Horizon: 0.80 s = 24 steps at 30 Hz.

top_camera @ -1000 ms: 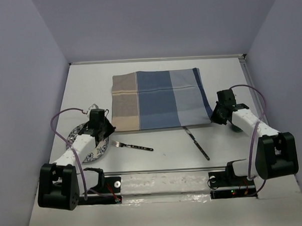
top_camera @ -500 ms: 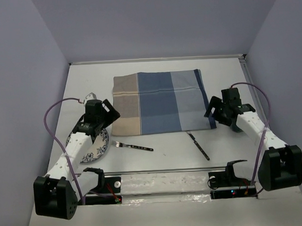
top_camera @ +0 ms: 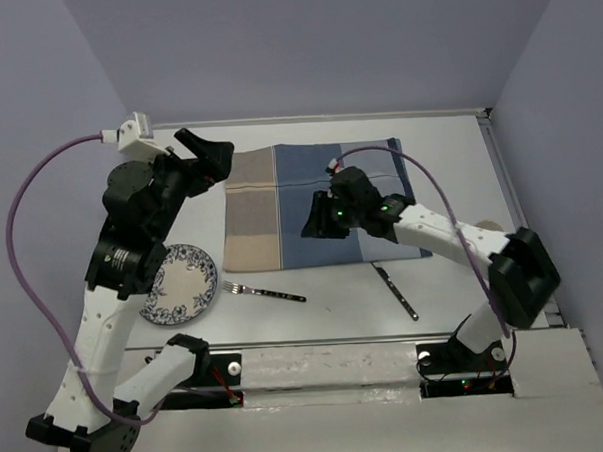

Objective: Set the dinner table for one person

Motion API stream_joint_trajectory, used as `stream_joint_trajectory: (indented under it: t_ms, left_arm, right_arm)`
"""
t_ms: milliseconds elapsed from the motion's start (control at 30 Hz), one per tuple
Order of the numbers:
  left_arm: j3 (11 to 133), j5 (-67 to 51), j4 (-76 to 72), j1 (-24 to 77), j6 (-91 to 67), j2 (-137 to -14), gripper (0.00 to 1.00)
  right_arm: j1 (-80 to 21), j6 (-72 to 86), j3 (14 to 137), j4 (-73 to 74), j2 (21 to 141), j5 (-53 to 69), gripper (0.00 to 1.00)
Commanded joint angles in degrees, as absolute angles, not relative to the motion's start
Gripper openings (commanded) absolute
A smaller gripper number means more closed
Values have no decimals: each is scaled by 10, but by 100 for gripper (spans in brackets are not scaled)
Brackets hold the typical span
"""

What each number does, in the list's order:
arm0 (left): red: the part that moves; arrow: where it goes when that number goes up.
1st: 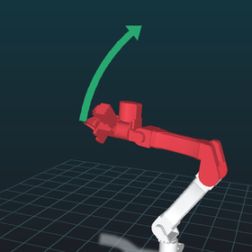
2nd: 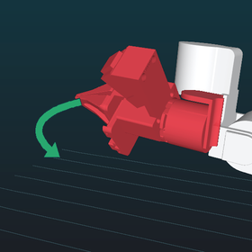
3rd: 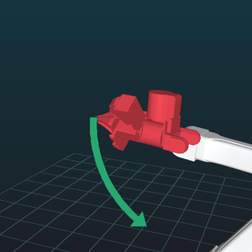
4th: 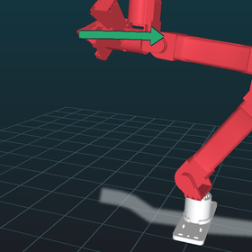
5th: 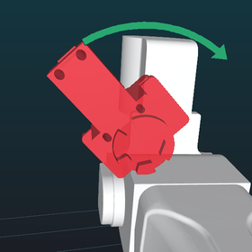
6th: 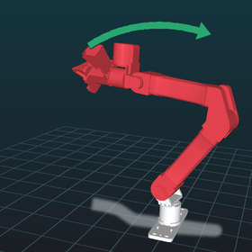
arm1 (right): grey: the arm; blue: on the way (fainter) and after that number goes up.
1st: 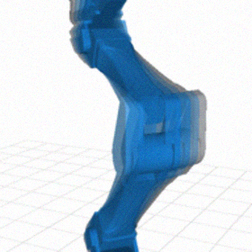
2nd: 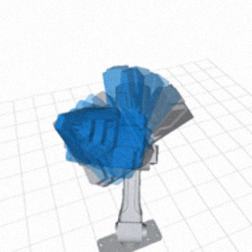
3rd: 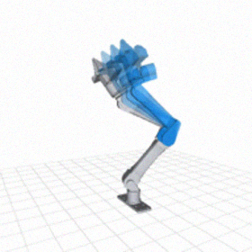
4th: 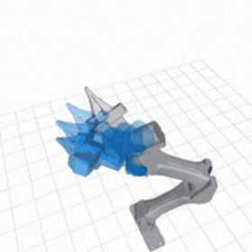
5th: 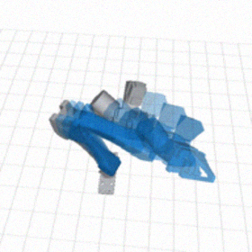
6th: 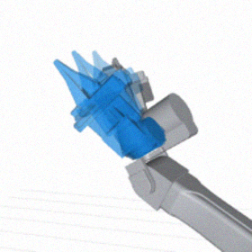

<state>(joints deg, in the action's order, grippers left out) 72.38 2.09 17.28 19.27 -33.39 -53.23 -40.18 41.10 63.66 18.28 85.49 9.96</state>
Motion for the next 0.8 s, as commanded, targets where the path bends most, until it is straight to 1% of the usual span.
stream_joint_trajectory:
  t_ms: [0, 33, 67, 100, 133, 167, 267, 300, 333, 367, 400, 500, 667, 767]
  left_arm:
    - [786, 43, 251, 196, -298, -488, 99]
    - [793, 46, 263, 196, -294, -483, 99]
    - [803, 49, 285, 196, -292, -476, 99]
    - [803, 50, 296, 196, -289, -475, 99]
    - [809, 51, 305, 196, -287, -469, 99]
    - [810, 51, 315, 196, -285, -465, 99]
    - [812, 48, 350, 196, -291, -445, 99]
    - [813, 44, 358, 195, -292, -440, 99]
    - [815, 44, 366, 196, -292, -432, 99]
    - [818, 45, 375, 195, -290, -429, 99]
    - [821, 48, 393, 196, -290, -425, 99]
    - [824, 50, 418, 196, -285, -413, 99]
    - [826, 54, 431, 196, -279, -400, 99]
    - [824, 52, 428, 196, -272, -401, 99]
  right_arm:
    - [-485, 453, 765, 83, 988, 109, 39]
    - [-509, 452, 790, 74, 1016, 114, 38]
    - [-518, 454, 838, 70, 1043, 126, 29]
    - [-528, 454, 860, 66, 1070, 132, 26]
    - [-537, 458, 881, 62, 1096, 136, 25]
    - [-545, 460, 904, 59, 1147, 142, 25]
    - [-571, 461, 991, 56, 1236, 160, 30]
    - [-577, 461, 1012, 57, 1256, 169, 34]
    - [-584, 464, 1051, 56, 1274, 173, 37]
    - [-584, 467, 1069, 56, 1309, 176, 39]
    - [-590, 469, 1085, 57, 1326, 179, 42]
    - [-590, 482, 1133, 58, 1377, 185, 46]
    - [-600, 494, 1183, 67, 1433, 192, 47]
    - [-606, 505, 1187, 67, 1454, 198, 44]
